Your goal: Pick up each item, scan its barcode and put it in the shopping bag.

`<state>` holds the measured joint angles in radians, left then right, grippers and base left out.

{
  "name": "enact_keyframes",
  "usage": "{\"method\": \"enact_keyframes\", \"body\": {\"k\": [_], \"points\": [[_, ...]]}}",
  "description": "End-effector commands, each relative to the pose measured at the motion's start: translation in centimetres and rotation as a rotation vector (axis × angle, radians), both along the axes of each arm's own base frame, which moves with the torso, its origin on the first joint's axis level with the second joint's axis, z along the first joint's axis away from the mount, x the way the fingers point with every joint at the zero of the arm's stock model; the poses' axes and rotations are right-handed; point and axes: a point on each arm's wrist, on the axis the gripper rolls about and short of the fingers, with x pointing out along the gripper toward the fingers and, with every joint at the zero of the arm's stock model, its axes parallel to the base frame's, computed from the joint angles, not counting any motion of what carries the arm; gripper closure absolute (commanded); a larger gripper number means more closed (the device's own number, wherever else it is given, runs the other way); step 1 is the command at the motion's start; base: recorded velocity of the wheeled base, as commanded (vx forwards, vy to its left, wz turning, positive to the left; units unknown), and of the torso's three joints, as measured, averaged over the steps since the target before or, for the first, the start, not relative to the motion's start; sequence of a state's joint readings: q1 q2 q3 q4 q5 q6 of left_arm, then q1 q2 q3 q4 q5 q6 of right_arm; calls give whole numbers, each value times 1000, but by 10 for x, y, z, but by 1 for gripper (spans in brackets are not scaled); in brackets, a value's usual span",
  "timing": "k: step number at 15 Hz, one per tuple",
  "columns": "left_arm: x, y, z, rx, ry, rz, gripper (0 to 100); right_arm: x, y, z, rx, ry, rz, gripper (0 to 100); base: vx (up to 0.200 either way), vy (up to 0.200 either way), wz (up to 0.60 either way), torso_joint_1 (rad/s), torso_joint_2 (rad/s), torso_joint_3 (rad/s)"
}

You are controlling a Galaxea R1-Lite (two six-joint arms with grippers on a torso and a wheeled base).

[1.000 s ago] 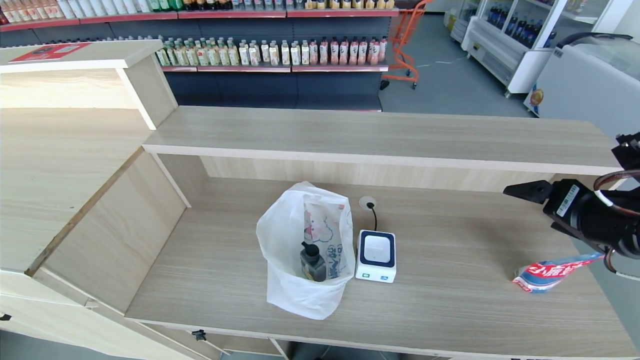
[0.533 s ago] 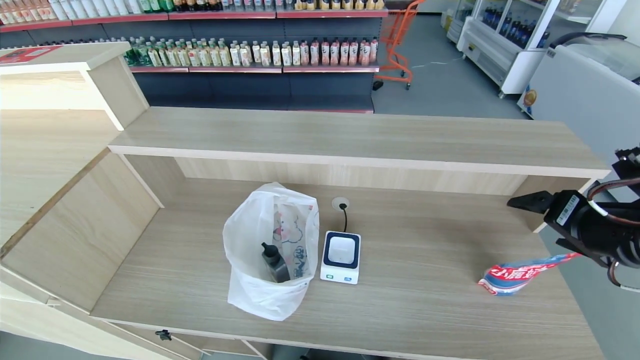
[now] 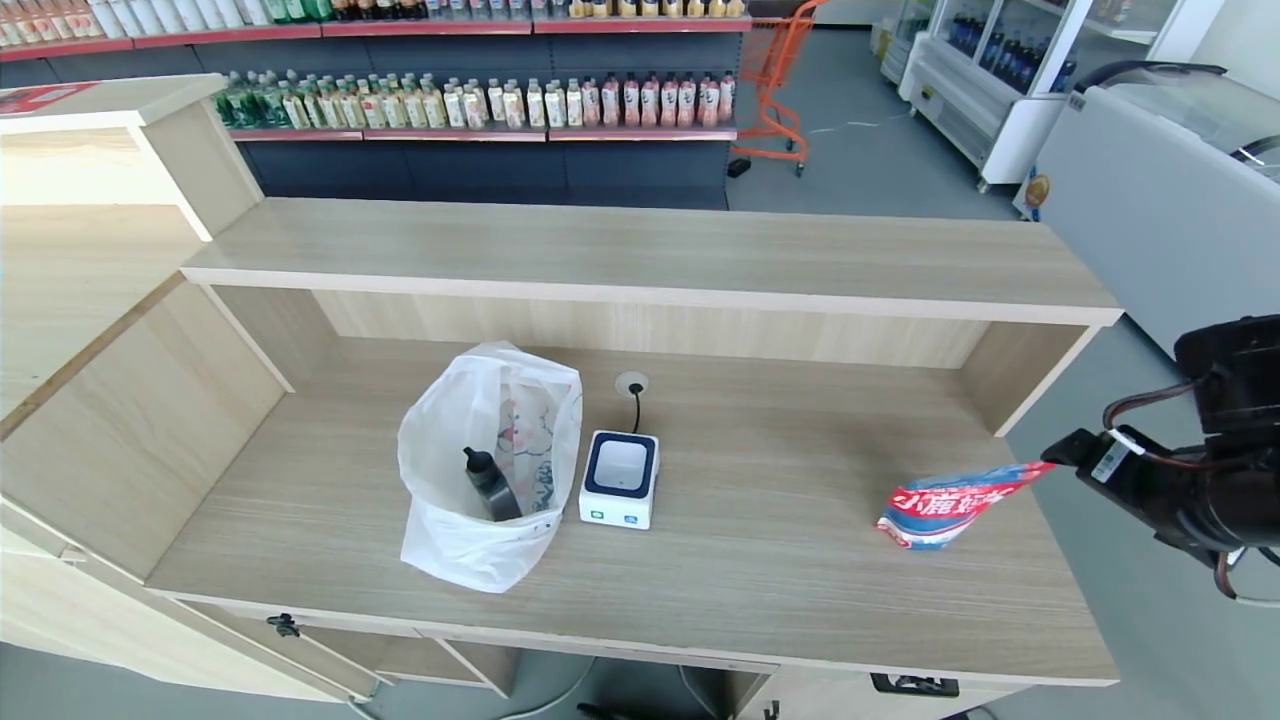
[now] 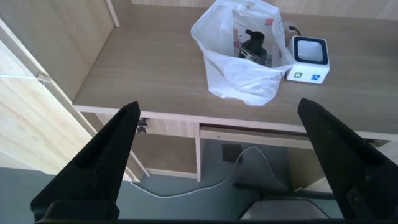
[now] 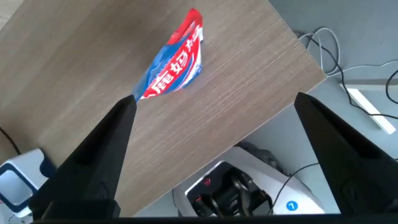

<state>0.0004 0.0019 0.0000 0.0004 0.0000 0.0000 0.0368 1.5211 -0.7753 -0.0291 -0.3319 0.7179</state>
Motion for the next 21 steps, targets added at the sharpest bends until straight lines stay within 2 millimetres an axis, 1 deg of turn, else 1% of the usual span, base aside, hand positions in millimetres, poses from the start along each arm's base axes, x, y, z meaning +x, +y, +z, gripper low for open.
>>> {"method": "enact_keyframes", "body": {"k": [1,3,5,6,7,8,9,10,12,13,14,15,17,18,21], "points": [[0,0,0,0,-1,1,0,23,-3,-15,-3,53,-23,0,0,0,0,0,0,0],[0,0,0,0,-1,1,0,48,-2,-23,16,67,-40,0,0,0,0,0,0,0],[0,0,0,0,-1,3,0,73,0,-41,27,107,-38,0,0,0,0,0,0,0],[0,0,0,0,-1,1,0,81,1,-51,26,132,-36,0,0,0,0,0,0,0],[0,0,0,0,-1,3,0,83,2,-53,24,135,-33,0,0,0,0,0,0,0],[0,0,0,0,-1,1,0,99,8,-71,17,140,-16,0,0,0,0,0,0,0],[0,0,0,0,-1,1,0,108,16,-85,11,137,9,0,0,0,0,0,0,0],[0,0,0,0,-1,1,0,113,24,-93,-3,146,45,0,0,0,0,0,0,0],[0,0,0,0,-1,1,0,125,40,-104,-26,132,100,0,0,0,0,0,0,0],[0,0,0,0,-1,1,0,132,44,-108,-30,111,107,0,0,0,0,0,0,0],[0,0,0,0,-1,1,0,140,46,-115,-29,96,109,0,0,0,0,0,0,0],[0,0,0,0,-1,1,0,144,46,-122,-33,101,110,0,0,0,0,0,0,0],[0,0,0,0,-1,1,0,148,47,-127,-40,104,110,0,0,0,0,0,0,0],[0,0,0,0,-1,3,0,150,47,-129,-45,106,111,100,0,0,0,0,0,0],[0,0,0,0,-1,1,0,148,46,-129,-122,132,125,100,0,0,0,0,0,0]]}}
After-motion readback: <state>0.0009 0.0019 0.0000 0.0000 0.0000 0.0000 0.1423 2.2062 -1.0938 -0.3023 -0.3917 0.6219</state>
